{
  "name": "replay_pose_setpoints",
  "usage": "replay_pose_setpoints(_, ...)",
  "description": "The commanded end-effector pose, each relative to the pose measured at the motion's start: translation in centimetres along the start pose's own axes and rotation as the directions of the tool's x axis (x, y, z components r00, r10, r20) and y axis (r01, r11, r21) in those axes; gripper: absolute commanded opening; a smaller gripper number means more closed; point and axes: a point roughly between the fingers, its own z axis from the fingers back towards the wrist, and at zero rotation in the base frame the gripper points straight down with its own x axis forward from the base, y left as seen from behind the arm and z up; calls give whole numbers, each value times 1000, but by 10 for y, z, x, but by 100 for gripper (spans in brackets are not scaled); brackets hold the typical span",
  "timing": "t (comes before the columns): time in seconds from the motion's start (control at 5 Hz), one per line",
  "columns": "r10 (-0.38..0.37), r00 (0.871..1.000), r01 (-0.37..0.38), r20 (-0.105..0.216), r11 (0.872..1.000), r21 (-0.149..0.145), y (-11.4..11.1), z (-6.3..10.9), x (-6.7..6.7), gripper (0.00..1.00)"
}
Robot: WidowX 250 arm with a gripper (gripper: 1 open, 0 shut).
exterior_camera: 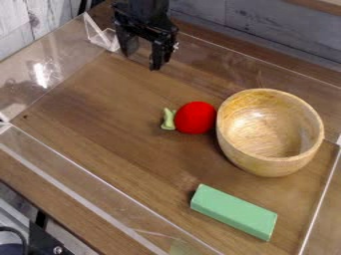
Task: Move the red object to the right side of the table
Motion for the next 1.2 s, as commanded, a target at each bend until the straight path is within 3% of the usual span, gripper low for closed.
replay_pose_setpoints(0.0,20,999,-21,44,1000,23,27,16,3,100)
replay_pose_setpoints(0.4,48,998,-49,34,999,23,61,22,-4,100)
replay_pose_setpoints(1.0,73,997,-73,37,997,5,79,20,-1,100)
